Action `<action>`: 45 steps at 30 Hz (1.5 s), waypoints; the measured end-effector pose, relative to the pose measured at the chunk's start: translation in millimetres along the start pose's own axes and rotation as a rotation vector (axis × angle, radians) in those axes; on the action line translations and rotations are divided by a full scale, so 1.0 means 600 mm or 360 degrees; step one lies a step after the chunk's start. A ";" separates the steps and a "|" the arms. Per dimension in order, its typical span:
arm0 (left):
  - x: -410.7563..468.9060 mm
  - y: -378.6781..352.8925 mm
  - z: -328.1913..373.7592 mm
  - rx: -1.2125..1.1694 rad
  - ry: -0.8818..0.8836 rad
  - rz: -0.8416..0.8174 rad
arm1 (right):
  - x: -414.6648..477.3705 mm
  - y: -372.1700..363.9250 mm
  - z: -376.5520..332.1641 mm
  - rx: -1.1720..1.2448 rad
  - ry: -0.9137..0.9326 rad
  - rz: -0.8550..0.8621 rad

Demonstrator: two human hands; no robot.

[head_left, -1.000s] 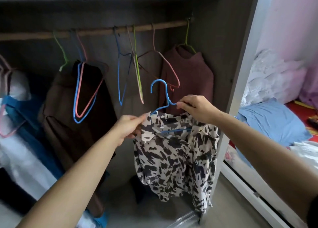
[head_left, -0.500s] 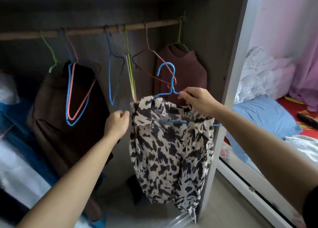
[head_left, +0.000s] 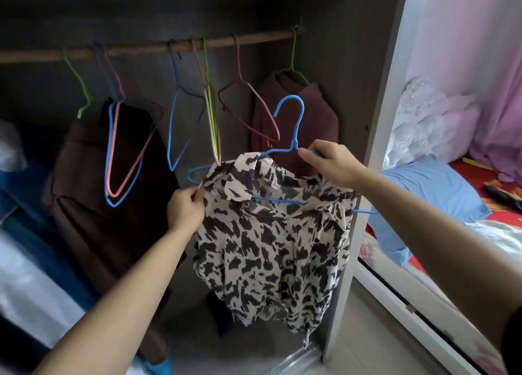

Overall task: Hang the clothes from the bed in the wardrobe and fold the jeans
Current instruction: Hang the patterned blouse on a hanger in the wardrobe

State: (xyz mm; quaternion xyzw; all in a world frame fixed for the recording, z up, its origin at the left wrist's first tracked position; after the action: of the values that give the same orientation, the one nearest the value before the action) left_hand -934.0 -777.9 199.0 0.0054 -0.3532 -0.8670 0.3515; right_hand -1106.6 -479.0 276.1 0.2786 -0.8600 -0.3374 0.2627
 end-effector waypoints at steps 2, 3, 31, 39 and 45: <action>0.002 0.018 0.004 0.0026 -0.0062 0.0128 | 0.000 -0.005 0.005 -0.0356 -0.0062 -0.0067; 0.003 0.022 0.003 -0.0066 -0.0057 0.0144 | 0.001 -0.012 0.011 -0.0503 -0.0111 -0.0144; 0.001 -0.039 0.048 -0.1671 0.0260 -0.0391 | -0.032 -0.112 0.047 -0.0349 -0.0003 -0.0692; -0.021 -0.011 0.081 0.0430 -0.0115 -0.0105 | -0.033 -0.097 0.036 -0.0293 0.0021 -0.0585; -0.026 -0.038 0.127 0.0615 -0.0376 -0.0167 | -0.024 -0.052 -0.009 -0.0123 0.0147 -0.0407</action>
State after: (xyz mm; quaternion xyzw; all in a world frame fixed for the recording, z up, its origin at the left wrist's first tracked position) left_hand -955.9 -710.6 238.8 -0.0105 -0.5506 -0.7949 0.2545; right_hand -1083.6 -491.1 253.2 0.3910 -0.7908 -0.3877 0.2673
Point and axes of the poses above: each hand's wrist, its own x-axis towards the middle knuckle, its own y-axis out of the back of the hand, z = x × y, the point moved 8 cm from there along x, towards the middle knuckle, and after that the axes turned 10 degrees about -z, right-handed, at the moved point
